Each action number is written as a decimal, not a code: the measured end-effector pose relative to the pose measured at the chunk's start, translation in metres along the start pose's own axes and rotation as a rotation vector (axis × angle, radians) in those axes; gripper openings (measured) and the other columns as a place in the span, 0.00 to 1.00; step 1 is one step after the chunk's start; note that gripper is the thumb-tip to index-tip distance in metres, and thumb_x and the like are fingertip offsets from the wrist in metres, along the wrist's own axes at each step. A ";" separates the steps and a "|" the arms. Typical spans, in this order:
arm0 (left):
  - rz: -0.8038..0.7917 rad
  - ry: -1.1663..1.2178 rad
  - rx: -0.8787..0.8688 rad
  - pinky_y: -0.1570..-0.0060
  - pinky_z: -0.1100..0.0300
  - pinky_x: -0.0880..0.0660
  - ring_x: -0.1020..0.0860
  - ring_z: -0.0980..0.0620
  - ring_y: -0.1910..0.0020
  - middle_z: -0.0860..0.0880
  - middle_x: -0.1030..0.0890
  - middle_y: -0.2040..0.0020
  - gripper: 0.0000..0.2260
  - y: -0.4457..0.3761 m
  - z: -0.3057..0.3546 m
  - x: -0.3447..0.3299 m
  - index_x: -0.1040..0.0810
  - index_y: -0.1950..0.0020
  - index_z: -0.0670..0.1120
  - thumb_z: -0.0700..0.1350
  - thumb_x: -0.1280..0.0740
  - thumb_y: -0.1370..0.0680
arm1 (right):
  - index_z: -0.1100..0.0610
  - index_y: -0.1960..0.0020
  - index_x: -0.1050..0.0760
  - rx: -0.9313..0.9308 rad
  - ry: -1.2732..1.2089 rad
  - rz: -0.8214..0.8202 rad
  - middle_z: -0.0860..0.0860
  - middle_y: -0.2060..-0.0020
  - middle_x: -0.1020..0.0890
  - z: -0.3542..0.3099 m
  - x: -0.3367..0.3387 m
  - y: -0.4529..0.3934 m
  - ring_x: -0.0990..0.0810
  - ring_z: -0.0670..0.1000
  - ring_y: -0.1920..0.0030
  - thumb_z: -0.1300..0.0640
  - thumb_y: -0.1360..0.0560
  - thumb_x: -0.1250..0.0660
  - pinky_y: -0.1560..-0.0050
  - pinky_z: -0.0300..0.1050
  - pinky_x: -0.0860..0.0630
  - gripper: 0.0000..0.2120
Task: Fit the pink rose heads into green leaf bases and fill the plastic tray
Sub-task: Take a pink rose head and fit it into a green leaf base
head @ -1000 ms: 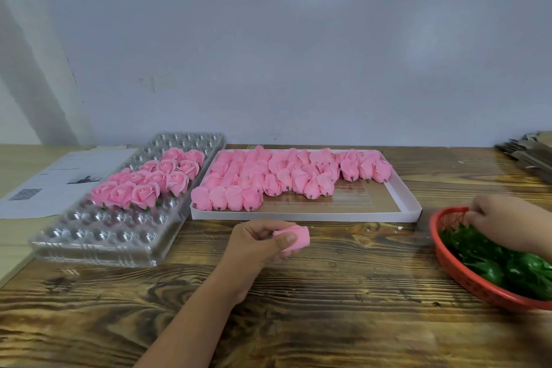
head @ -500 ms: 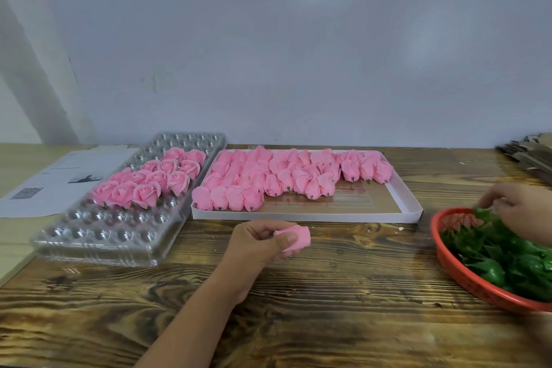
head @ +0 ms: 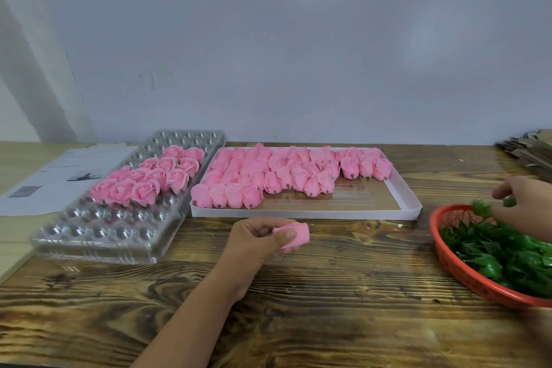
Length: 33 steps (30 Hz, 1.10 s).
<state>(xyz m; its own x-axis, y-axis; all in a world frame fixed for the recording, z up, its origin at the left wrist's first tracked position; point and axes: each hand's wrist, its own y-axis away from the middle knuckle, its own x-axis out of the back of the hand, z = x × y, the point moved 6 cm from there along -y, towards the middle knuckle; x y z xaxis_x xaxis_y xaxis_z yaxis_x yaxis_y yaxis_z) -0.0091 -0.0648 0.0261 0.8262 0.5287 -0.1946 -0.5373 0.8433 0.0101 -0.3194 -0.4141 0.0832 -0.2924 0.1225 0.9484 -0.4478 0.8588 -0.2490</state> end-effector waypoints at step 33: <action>0.007 0.021 0.014 0.51 0.57 0.17 0.14 0.43 0.48 0.43 0.13 0.47 0.12 -0.001 0.002 0.000 0.12 0.50 0.47 0.46 0.22 0.32 | 0.52 0.59 0.31 0.005 -1.162 -0.385 0.45 0.73 0.28 -0.226 -0.060 0.100 0.36 0.45 0.75 0.40 0.21 0.38 0.77 0.36 0.40 0.16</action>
<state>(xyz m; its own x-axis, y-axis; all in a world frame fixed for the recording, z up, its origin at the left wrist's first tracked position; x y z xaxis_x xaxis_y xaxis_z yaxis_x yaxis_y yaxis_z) -0.0084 -0.0650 0.0276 0.8186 0.5325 -0.2153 -0.5405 0.8410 0.0251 -0.1553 -0.2233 0.0464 -0.7195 -0.6584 0.2211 -0.6742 0.7385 0.0053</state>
